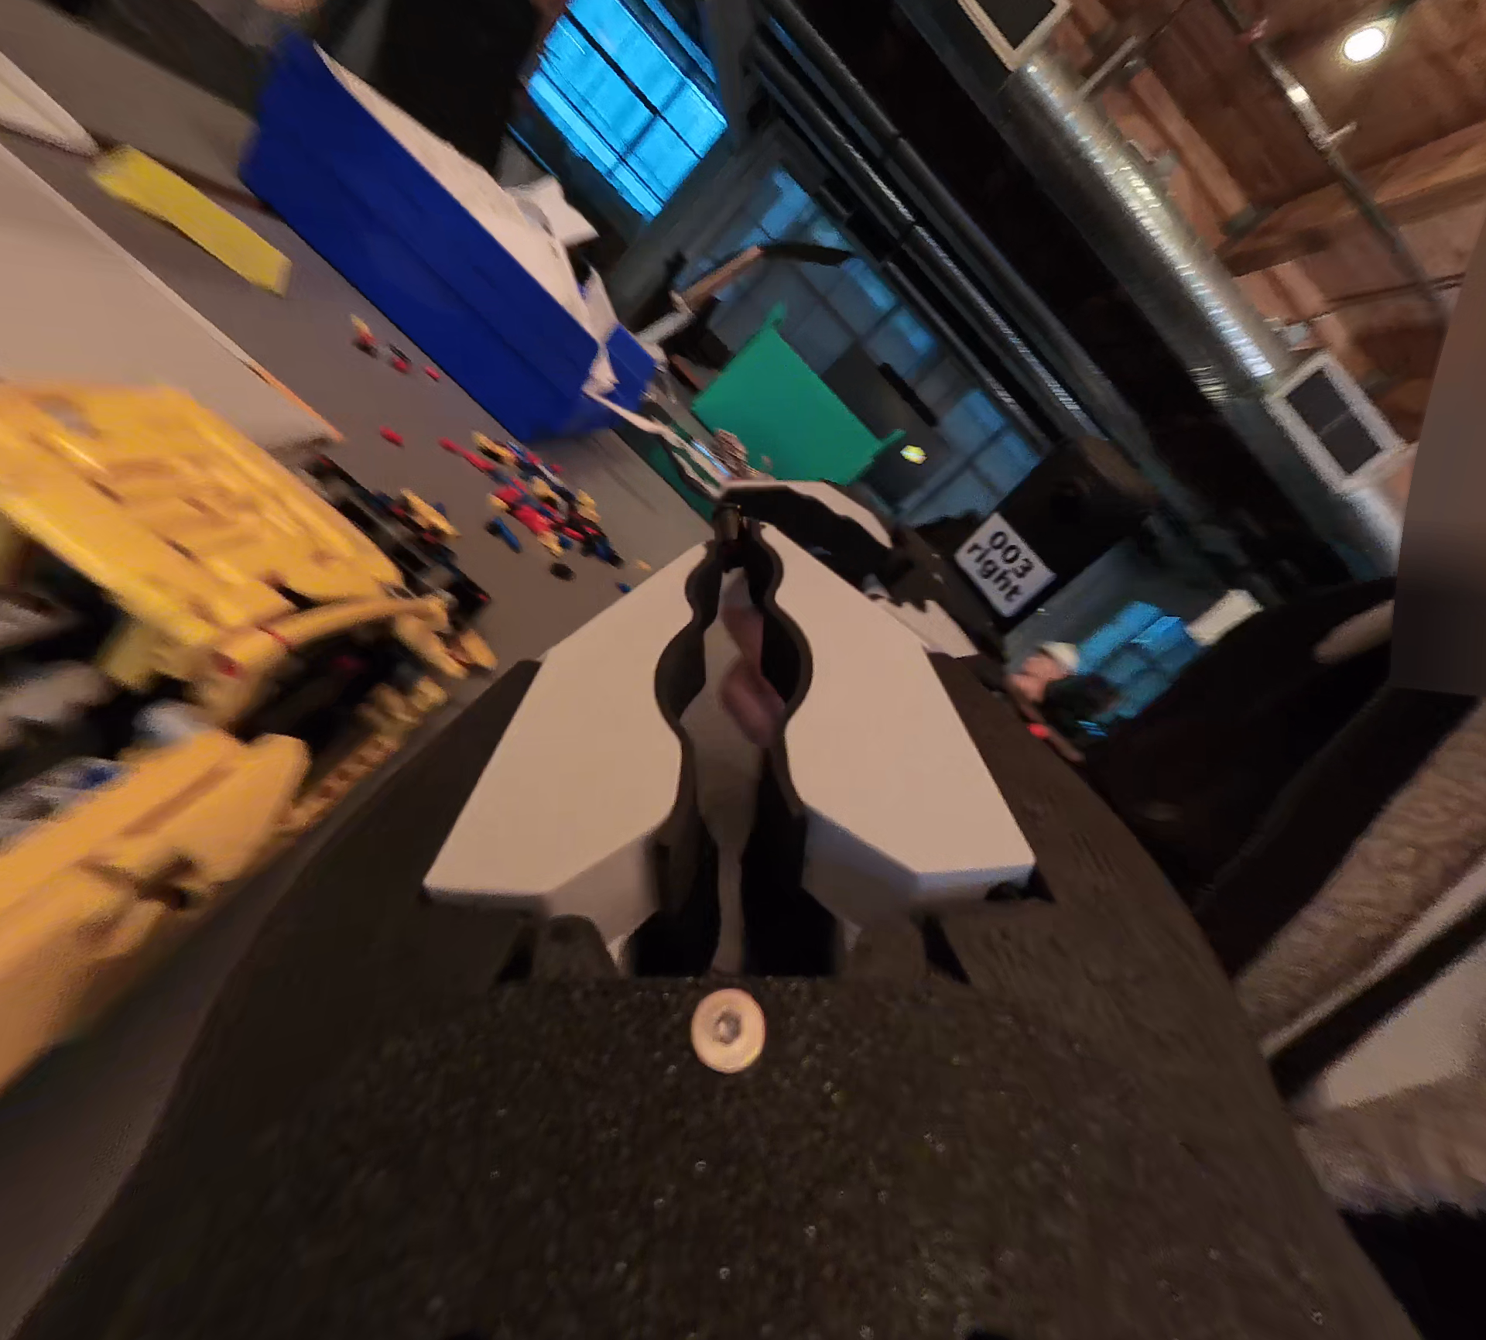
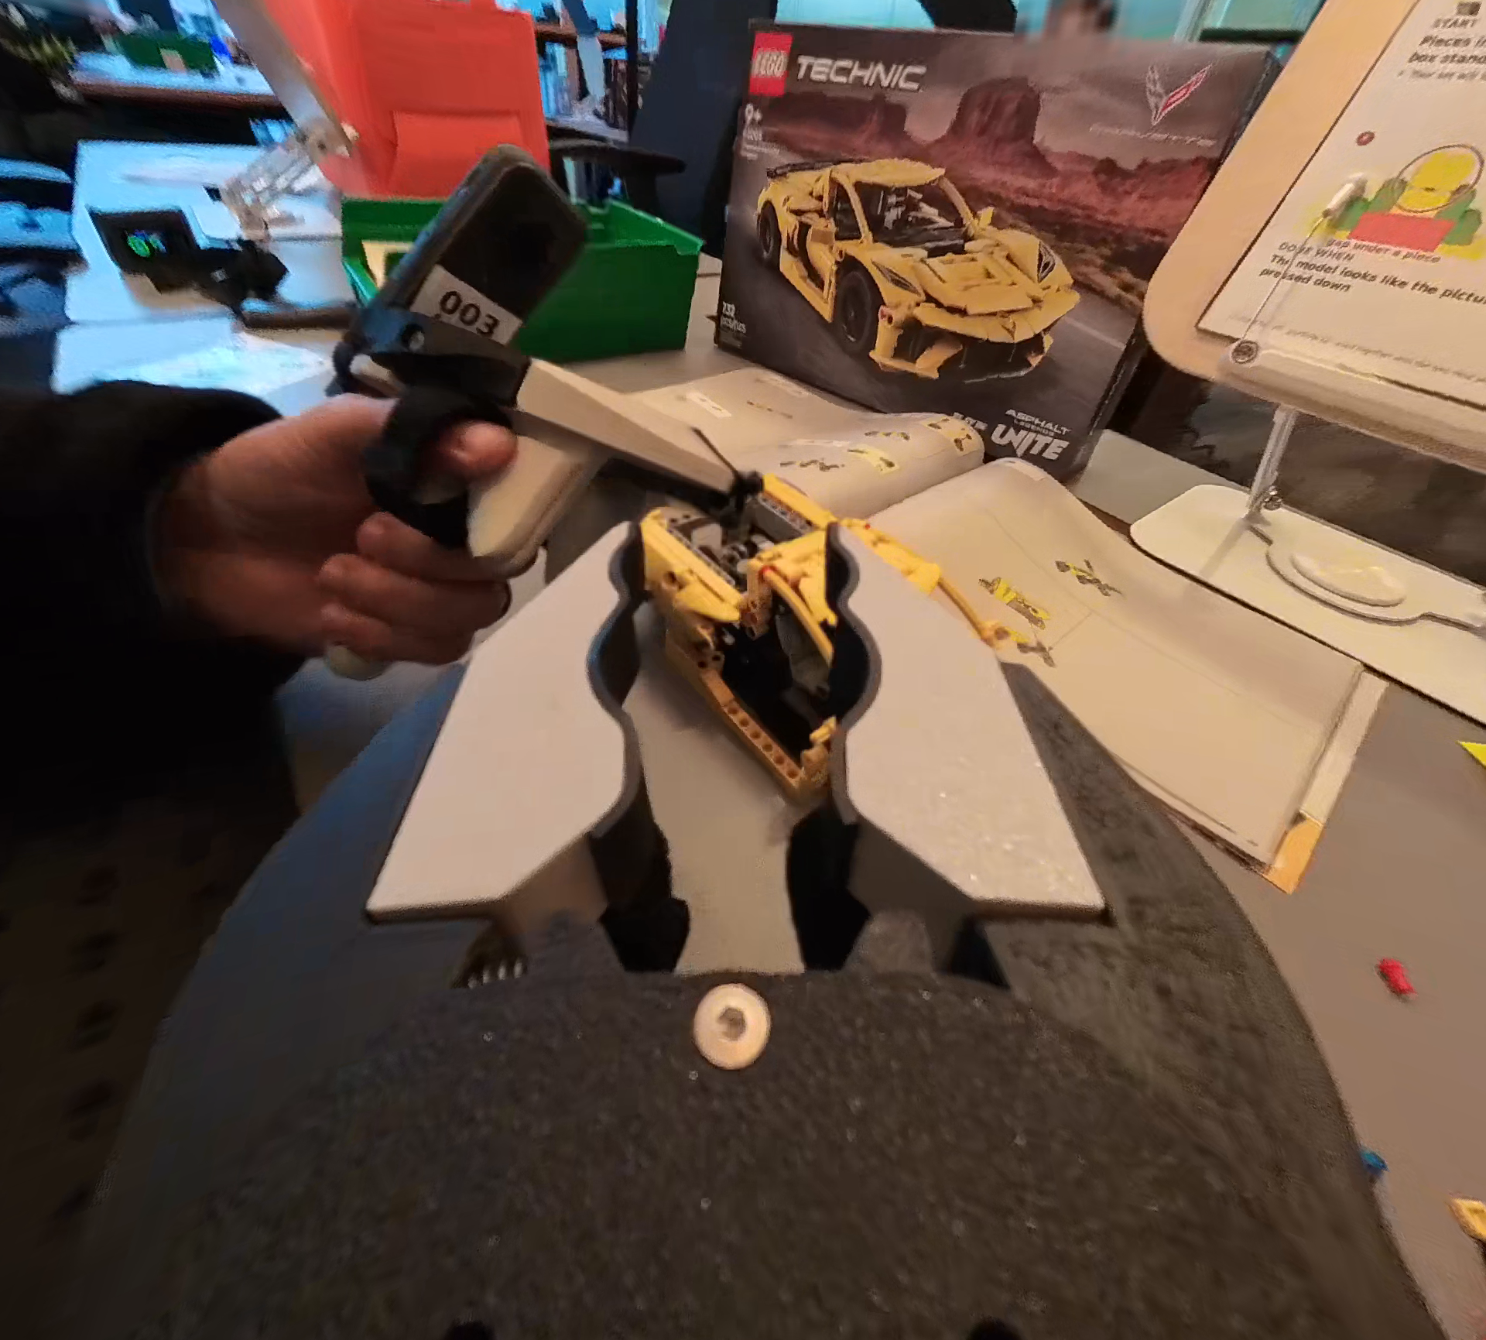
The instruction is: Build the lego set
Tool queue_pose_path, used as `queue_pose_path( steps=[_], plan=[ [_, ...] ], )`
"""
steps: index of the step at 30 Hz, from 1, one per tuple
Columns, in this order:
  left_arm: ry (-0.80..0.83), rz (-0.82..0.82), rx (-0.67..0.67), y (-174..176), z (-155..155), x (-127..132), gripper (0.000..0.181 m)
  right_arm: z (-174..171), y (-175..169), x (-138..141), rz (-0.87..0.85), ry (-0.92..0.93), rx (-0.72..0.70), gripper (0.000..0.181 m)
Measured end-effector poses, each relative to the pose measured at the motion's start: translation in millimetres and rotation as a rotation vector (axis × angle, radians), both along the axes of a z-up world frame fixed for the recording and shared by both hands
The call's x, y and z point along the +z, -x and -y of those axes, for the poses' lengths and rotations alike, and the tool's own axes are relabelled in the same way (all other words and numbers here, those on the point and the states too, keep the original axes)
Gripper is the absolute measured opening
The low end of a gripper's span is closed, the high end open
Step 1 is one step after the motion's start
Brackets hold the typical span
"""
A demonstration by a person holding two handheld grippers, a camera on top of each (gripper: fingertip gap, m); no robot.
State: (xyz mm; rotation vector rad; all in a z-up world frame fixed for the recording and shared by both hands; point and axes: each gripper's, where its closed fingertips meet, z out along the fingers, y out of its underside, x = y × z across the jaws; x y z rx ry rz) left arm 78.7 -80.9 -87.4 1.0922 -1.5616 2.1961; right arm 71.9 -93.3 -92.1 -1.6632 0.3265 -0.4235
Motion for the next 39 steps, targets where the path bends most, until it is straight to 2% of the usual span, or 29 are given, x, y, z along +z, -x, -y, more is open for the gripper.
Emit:
queue_pose_path(
  steps=[2,7,11,14,17,19,22,24,30,39],
  plan=[
    [-0.078,0.114,0.121,-13.8,-24.7,11.1,0.006,1.0,-7.5,10.3,-0.049,-0.023,0.018,0.047],
    [-0.261,0.391,0.462,-44.4,-97.3,37.5,0.007,-21.1,-31.7,27.5,-0.194,0.013,0.126,0.038],
    [-0.406,0.477,0.743,-71.3,-167.2,37.8,0.007,-42.4,-57.2,35.6,-0.304,-0.006,0.201,0.036],
    [-0.472,0.457,0.865,-82.0,-203.0,29.6,0.006,-37.7,-91.0,29.3,-0.293,-0.051,0.102,0.035],
    [-0.521,0.449,0.867,-83.8,-208.8,21.7,0.006,-12.6,-121.2,7.4,-0.264,-0.101,-0.067,0.036],
    [-0.535,0.426,0.836,-87.1,-205.1,13.5,0.007,6.3,-132.4,-14.0,-0.309,-0.083,-0.147,0.04],
    [-0.543,0.364,0.745,-90.6,-196.2,-1.5,0.006,22.2,-143.2,-20.9,-0.32,-0.08,-0.193,0.038],
    [-0.564,0.301,0.721,-93.4,-195.6,-13.0,0.007,28.4,-152.3,-23.1,-0.337,-0.102,-0.238,0.044],
    [-0.611,0.191,0.751,-100.8,-213.3,-33.4,0.007,34.4,-159.8,-40.0,-0.382,-0.093,-0.256,0.04],
    [-0.571,0.151,0.684,-103.6,-205.4,-44.9,0.007,42.7,-167.7,-49.7,-0.43,-0.121,-0.268,0.034]
  ],
)
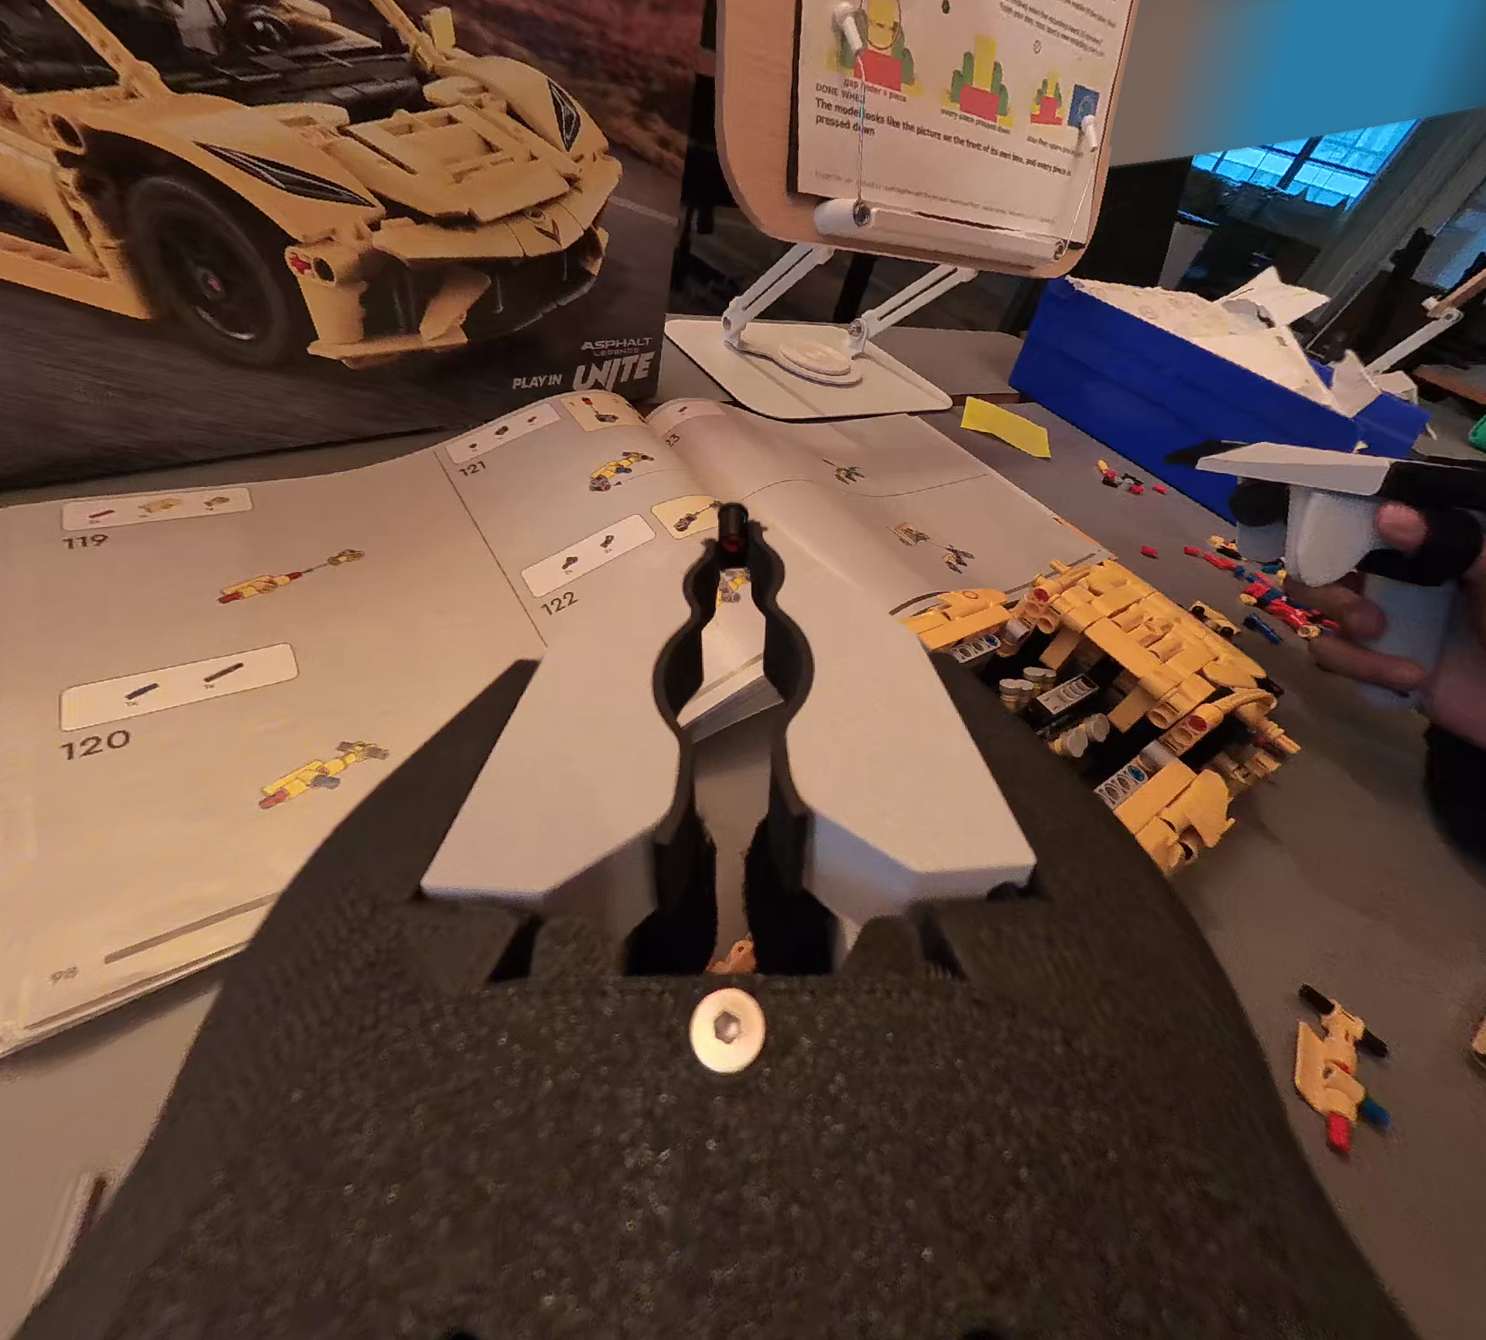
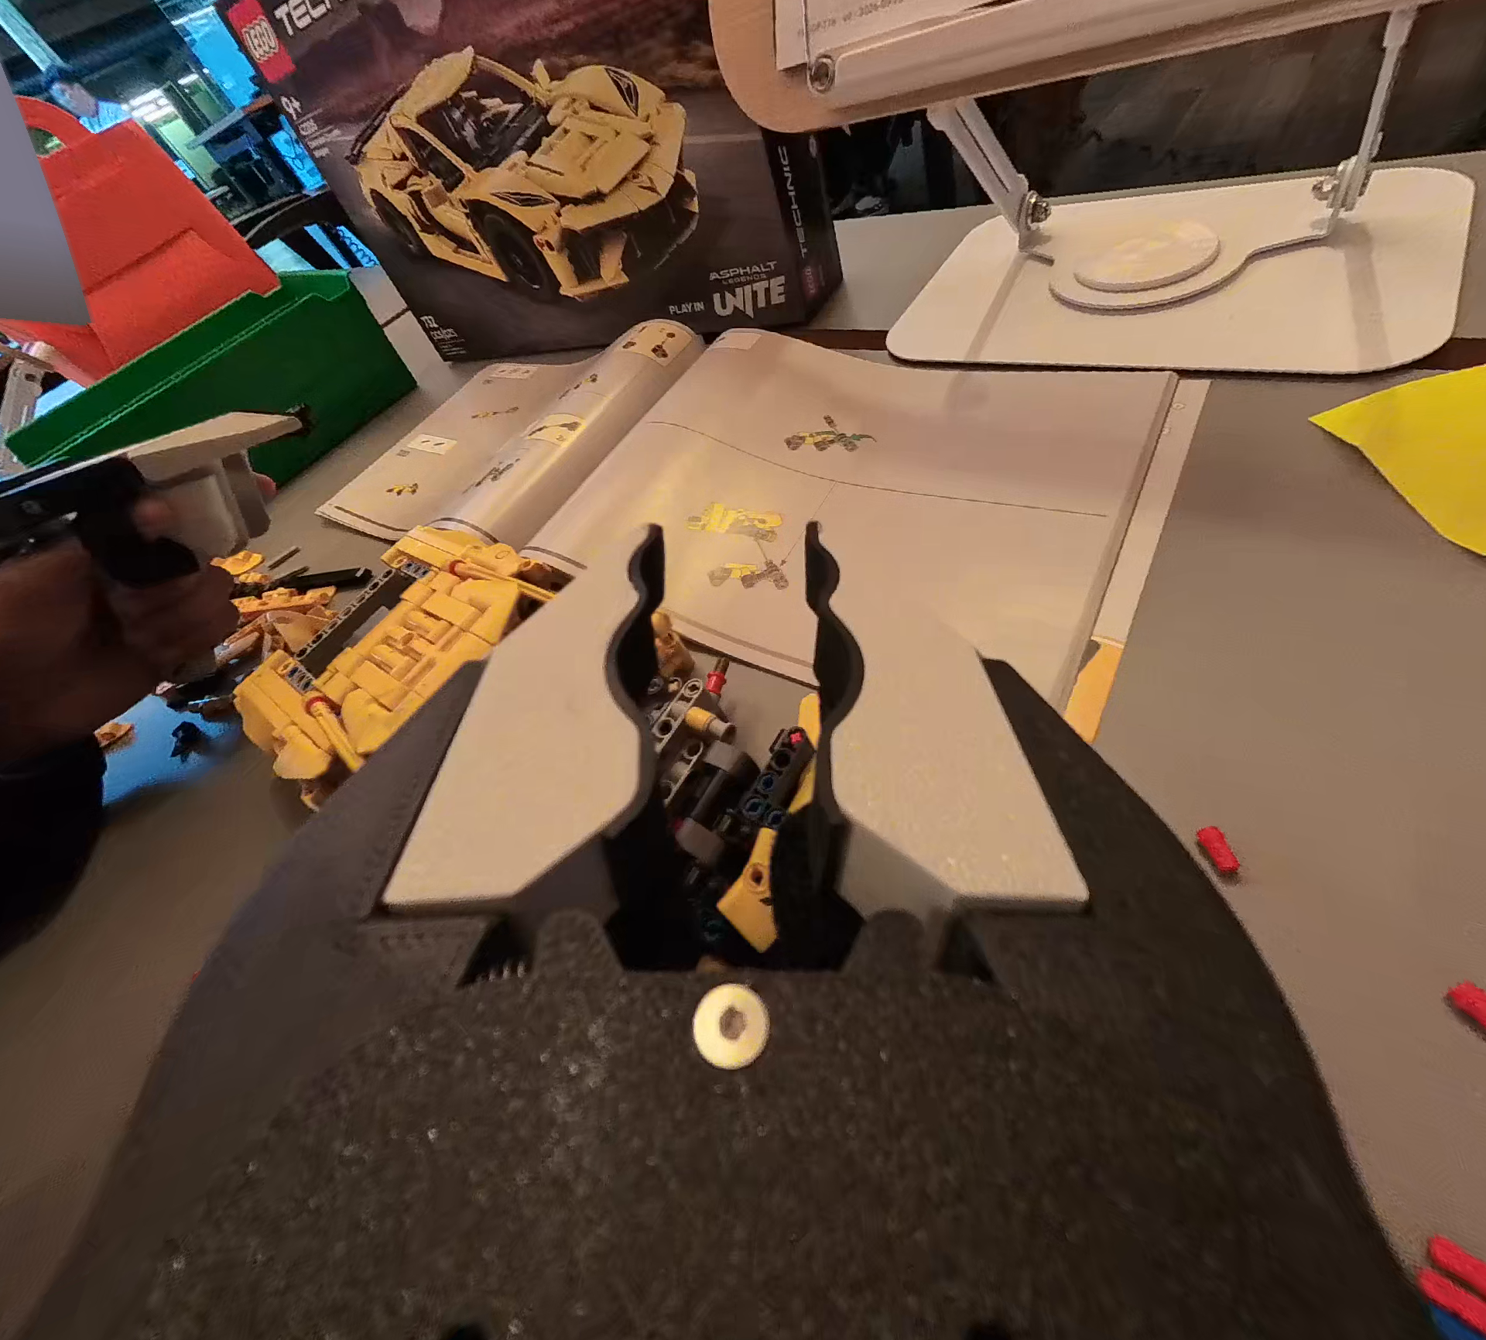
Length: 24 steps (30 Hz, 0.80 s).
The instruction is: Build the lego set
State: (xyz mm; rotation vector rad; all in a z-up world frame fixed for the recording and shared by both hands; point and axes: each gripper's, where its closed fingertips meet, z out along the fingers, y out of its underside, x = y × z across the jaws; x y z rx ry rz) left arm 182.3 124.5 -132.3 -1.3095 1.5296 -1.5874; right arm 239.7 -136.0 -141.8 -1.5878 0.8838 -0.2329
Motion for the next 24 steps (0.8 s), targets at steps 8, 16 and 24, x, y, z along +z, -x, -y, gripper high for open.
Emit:
queue_pose_path(
  steps=[8,16,24],
  plan=[
    [0.038,-0.015,-0.006,-0.3,-1.0,-2.8,0.006,-3.6,1.3,-8.6,-0.033,-0.002,0.021,0.029],
    [0.058,-0.012,-0.018,0.9,0.8,-0.3,0.007,-6.0,3.8,-9.5,-0.033,0.008,0.038,0.025],
    [0.07,0.032,-0.03,3.3,2.6,7.0,0.007,-19.4,24.6,28.8,-0.021,-0.187,0.158,0.022]
  ],
)
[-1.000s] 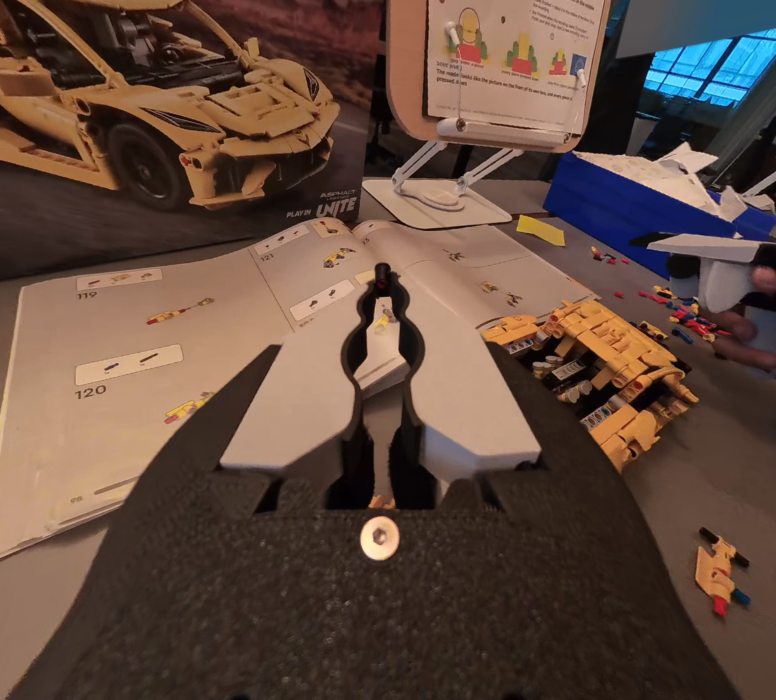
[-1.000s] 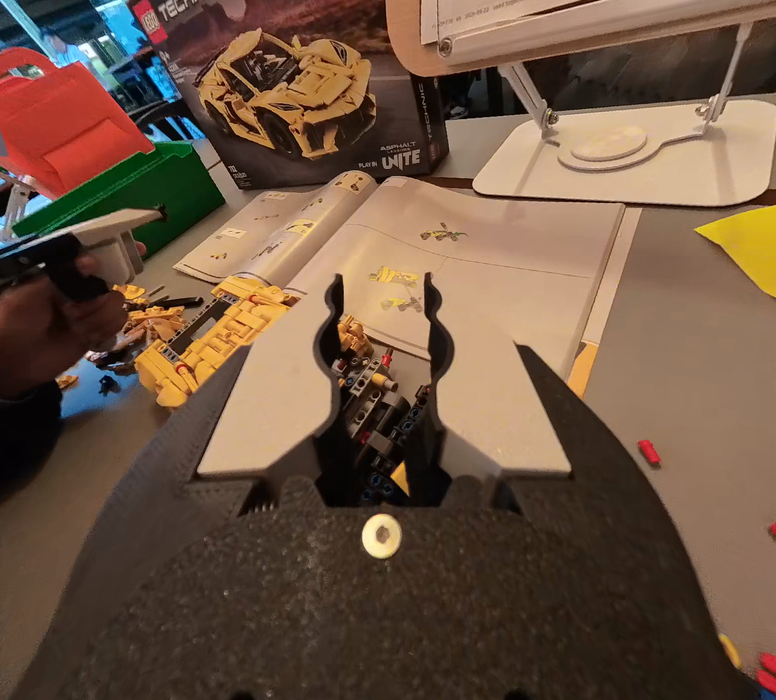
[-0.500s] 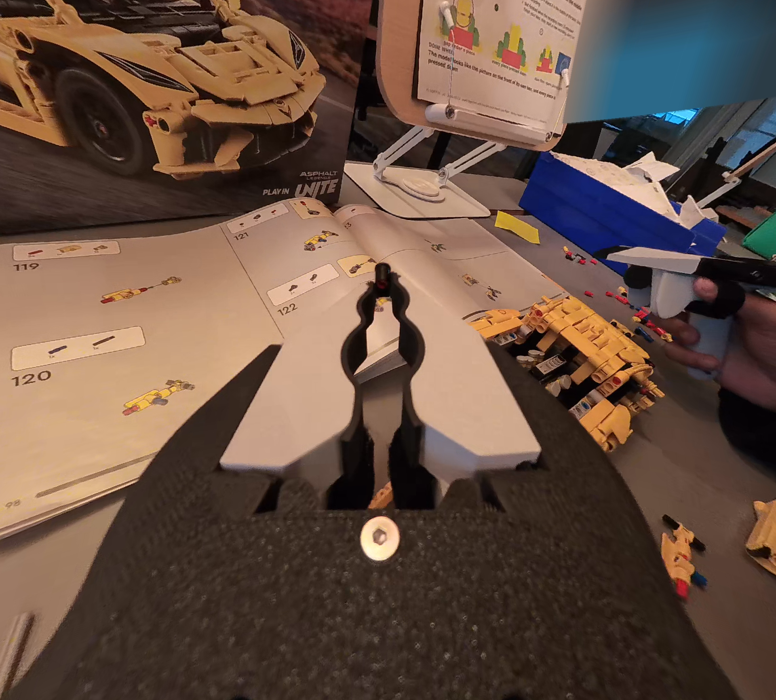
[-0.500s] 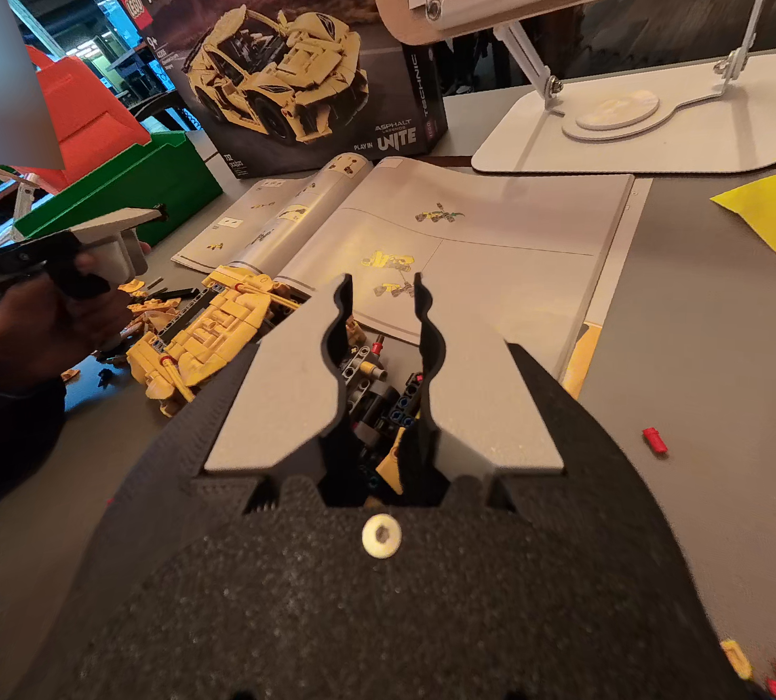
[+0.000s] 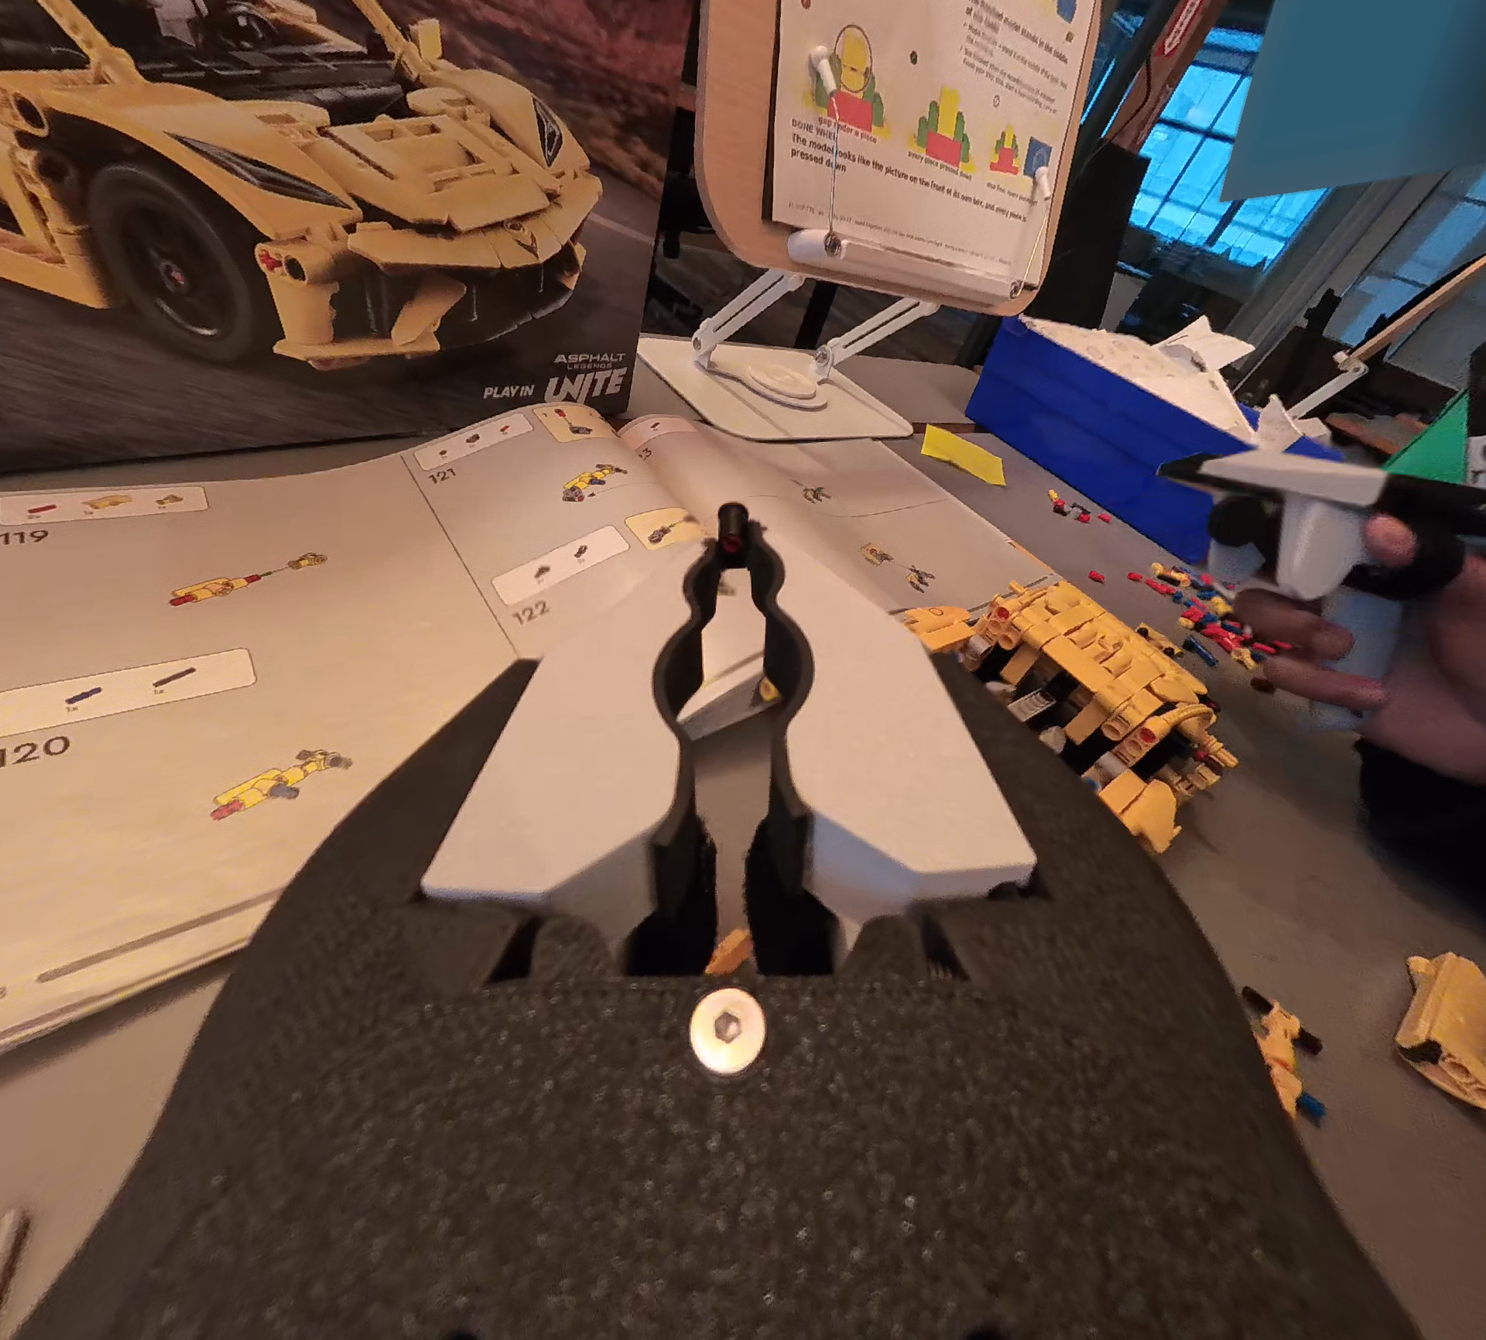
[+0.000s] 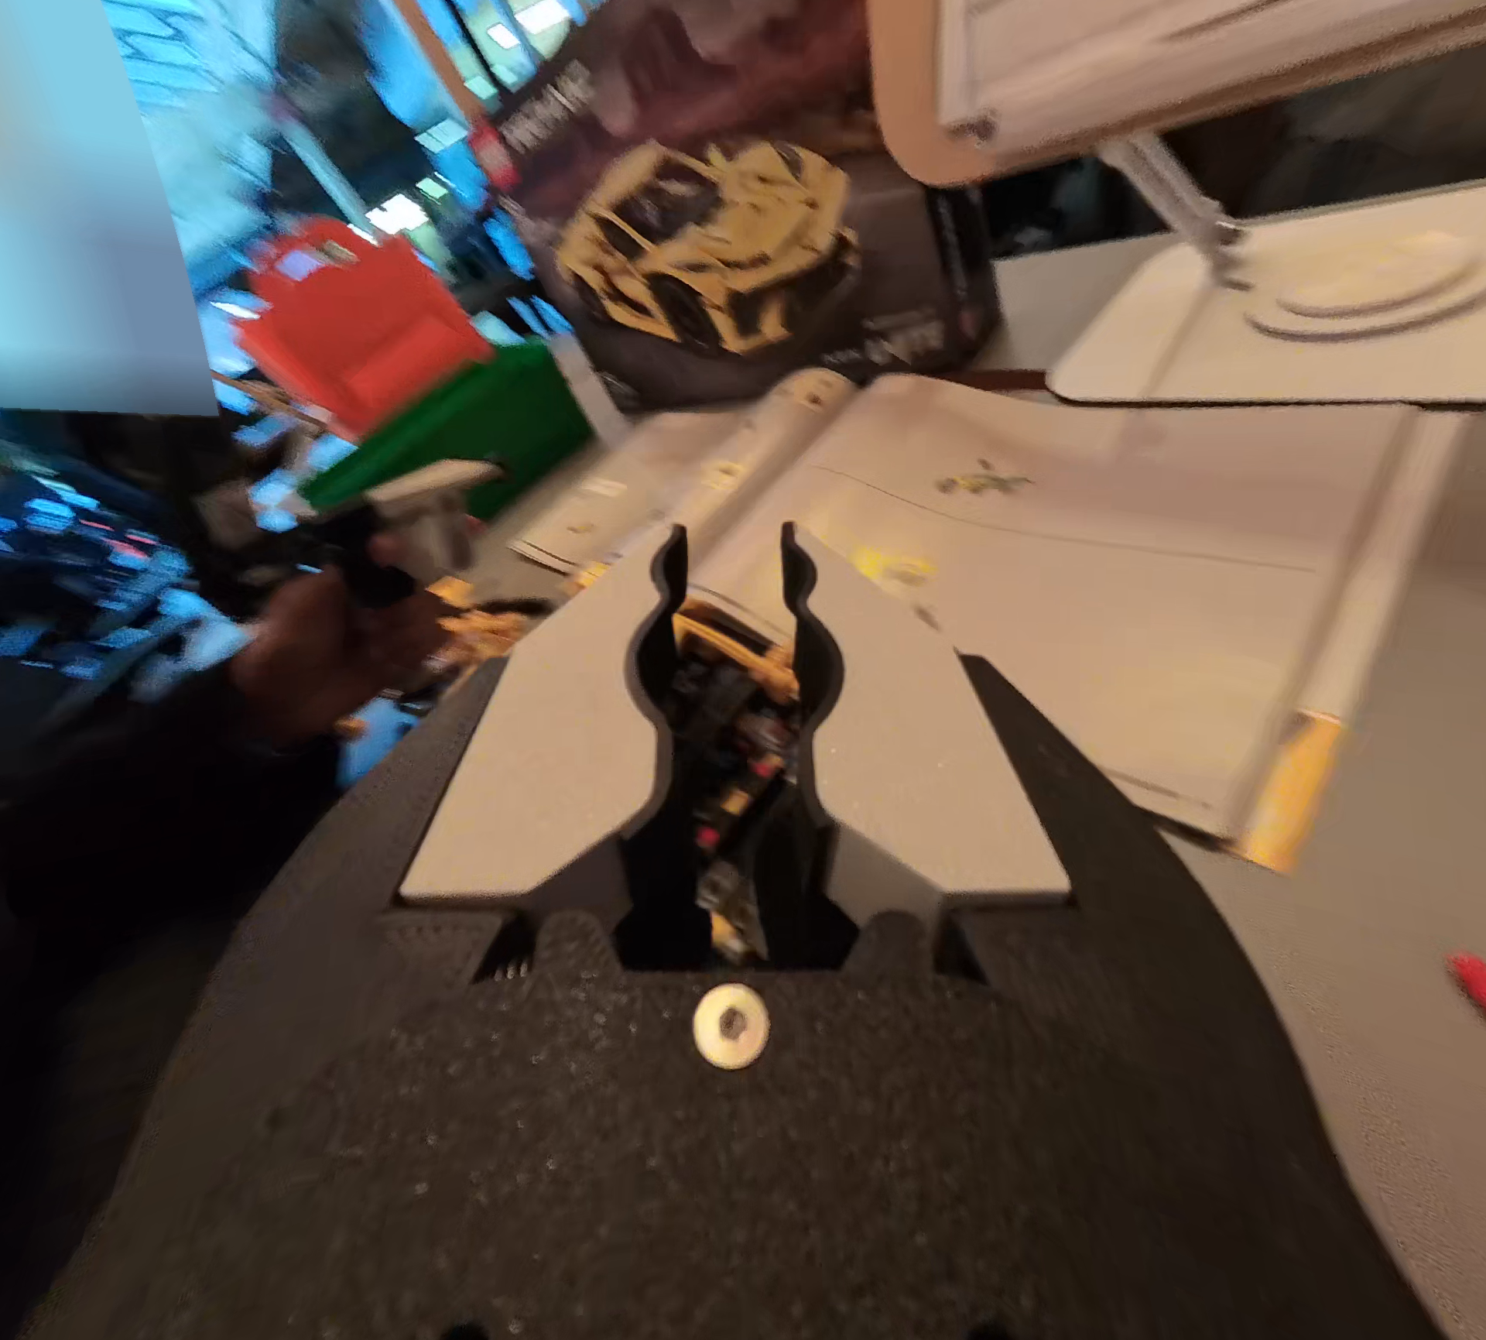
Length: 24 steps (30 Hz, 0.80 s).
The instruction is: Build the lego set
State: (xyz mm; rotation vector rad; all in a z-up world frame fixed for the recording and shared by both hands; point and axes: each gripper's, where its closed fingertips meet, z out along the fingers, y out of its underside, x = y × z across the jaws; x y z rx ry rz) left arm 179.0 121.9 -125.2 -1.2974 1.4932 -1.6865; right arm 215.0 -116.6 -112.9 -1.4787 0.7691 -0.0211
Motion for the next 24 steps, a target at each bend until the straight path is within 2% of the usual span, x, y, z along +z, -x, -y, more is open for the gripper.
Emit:
queue_pose_path(
  steps=[3,6,9,11,13,17,21,24],
  plan=[
    [0.058,0.062,-0.028,4.7,3.4,15.1,0.007,-15.0,24.9,25.8,0.023,-0.12,0.142,0.023],
    [0.107,0.126,-0.074,13.6,12.2,32.7,0.007,-33.8,47.2,25.3,0.135,-0.028,0.215,0.024],
    [0.1,0.223,-0.147,30.2,35.6,54.7,0.007,-56.6,73.1,30.0,0.314,0.072,0.279,0.026],
    [0.202,0.221,-0.239,42.8,55.5,65.8,0.007,-73.9,93.4,41.3,0.423,0.095,0.317,0.026],
    [0.355,0.173,-0.314,52.4,71.1,73.1,0.006,-90.3,113.0,56.1,0.524,0.089,0.337,0.025],
    [0.679,-0.014,-0.423,65.8,98.1,81.6,0.006,-106.7,126.5,66.2,0.707,0.183,0.288,0.025],
    [0.977,-0.148,-0.515,81.9,119.1,88.3,0.006,-110.5,127.1,63.8,0.758,0.228,0.269,0.024],
    [1.109,-0.231,-0.538,88.8,130.4,82.7,0.006,-109.9,128.8,66.2,0.827,0.248,0.236,0.02]
  ],
)
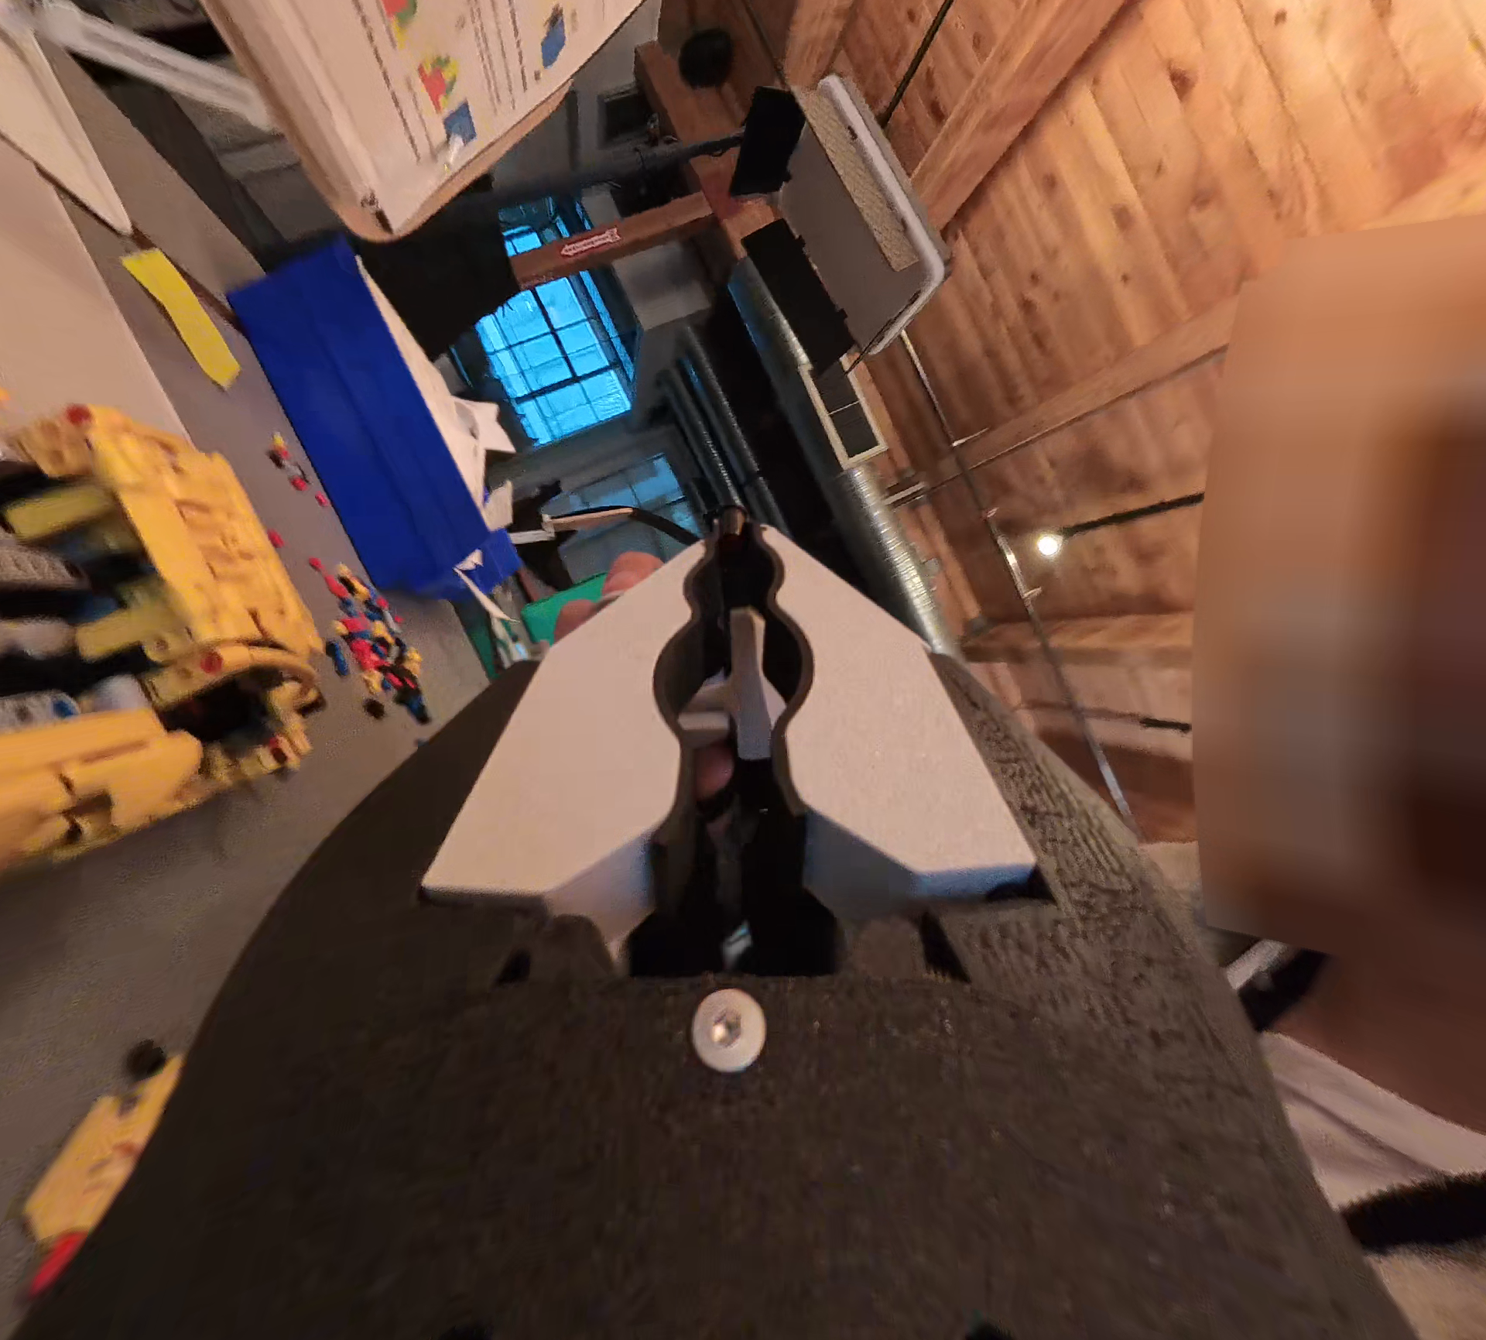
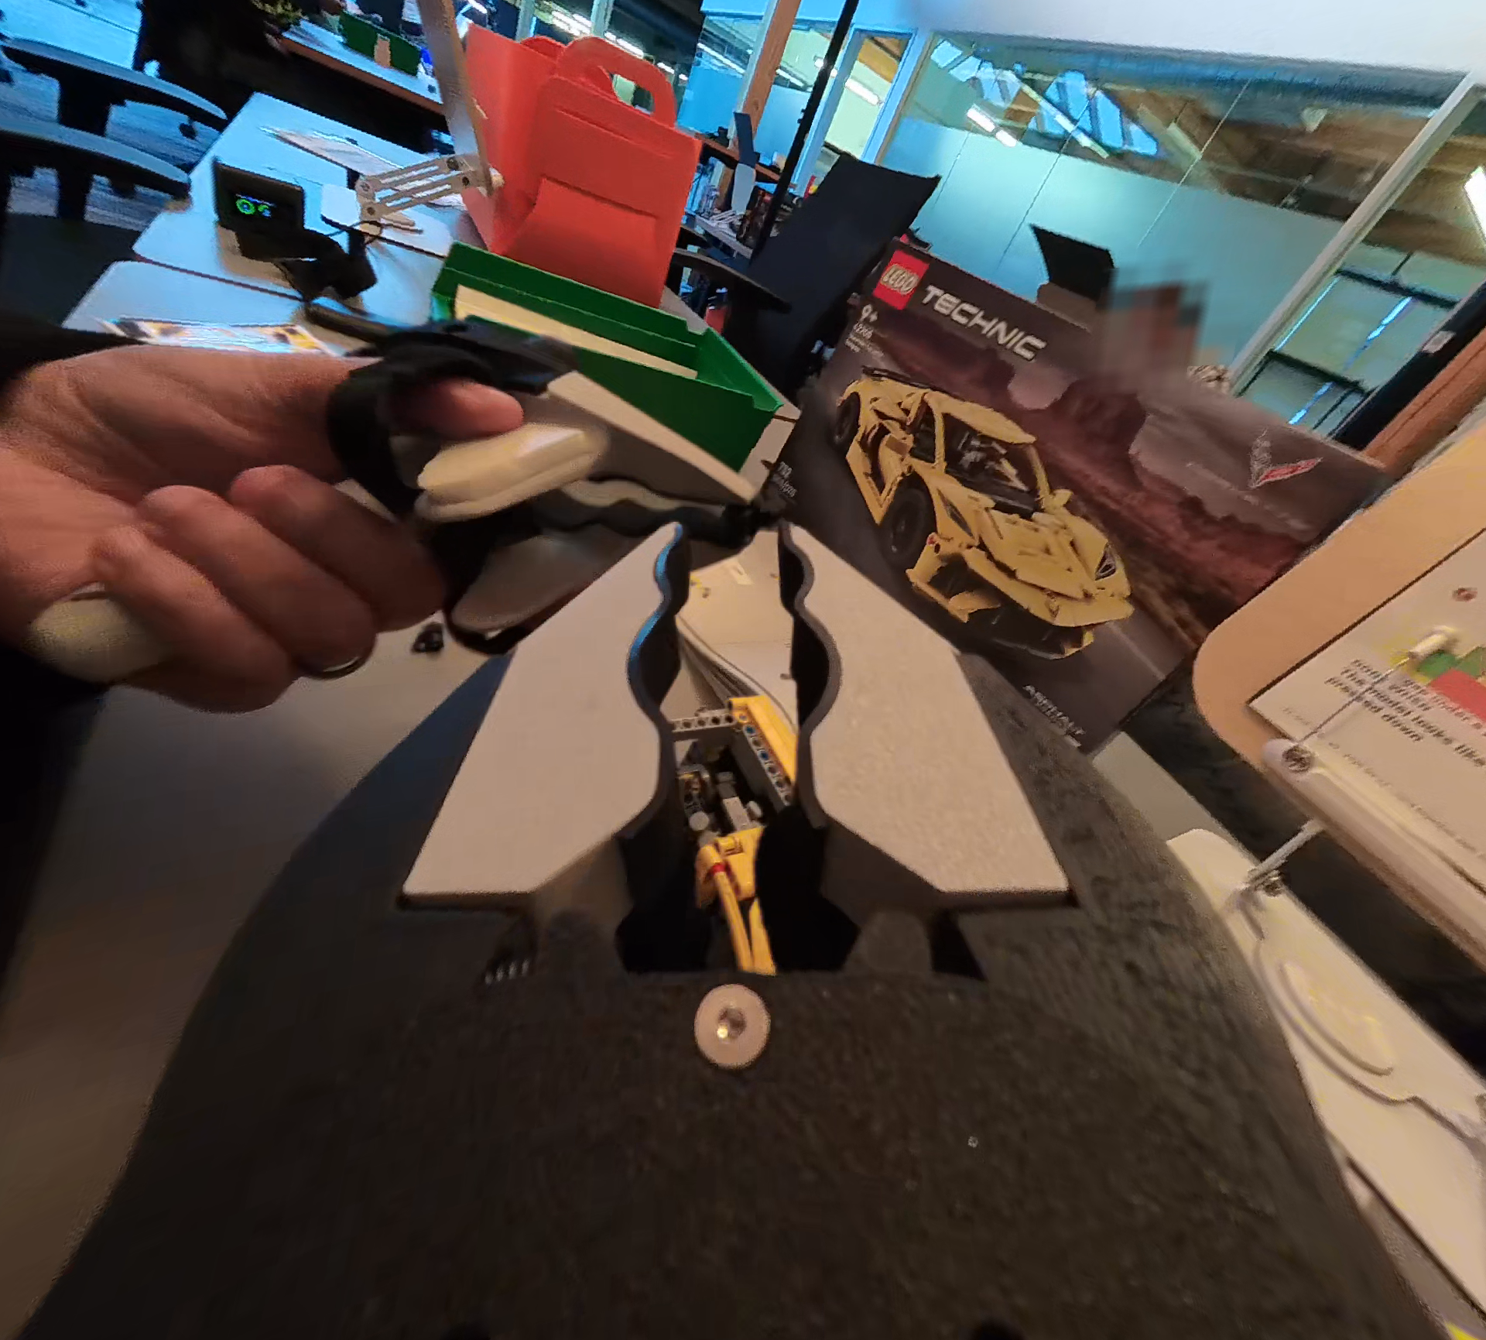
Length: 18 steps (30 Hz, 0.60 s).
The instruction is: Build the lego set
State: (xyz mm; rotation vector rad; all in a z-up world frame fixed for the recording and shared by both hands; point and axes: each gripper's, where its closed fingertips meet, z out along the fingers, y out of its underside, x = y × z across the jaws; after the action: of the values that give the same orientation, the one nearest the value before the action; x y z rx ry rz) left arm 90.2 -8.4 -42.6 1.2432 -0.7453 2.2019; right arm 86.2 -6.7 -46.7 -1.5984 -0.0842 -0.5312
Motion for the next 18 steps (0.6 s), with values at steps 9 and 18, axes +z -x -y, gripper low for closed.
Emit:
queue_pose_path(
  steps=[9,18],
  plan=[
    [0.188,-0.136,-0.043,1.4,3.9,-8.9,0.006,0.7,-0.9,-6.2,0.048,0.032,-0.037,0.01],
    [0.273,-0.211,-0.037,-1.4,1.7,-16.0,0.006,-0.1,-2.3,-13.1,0.109,0.066,-0.068,0.01]
  ],
)
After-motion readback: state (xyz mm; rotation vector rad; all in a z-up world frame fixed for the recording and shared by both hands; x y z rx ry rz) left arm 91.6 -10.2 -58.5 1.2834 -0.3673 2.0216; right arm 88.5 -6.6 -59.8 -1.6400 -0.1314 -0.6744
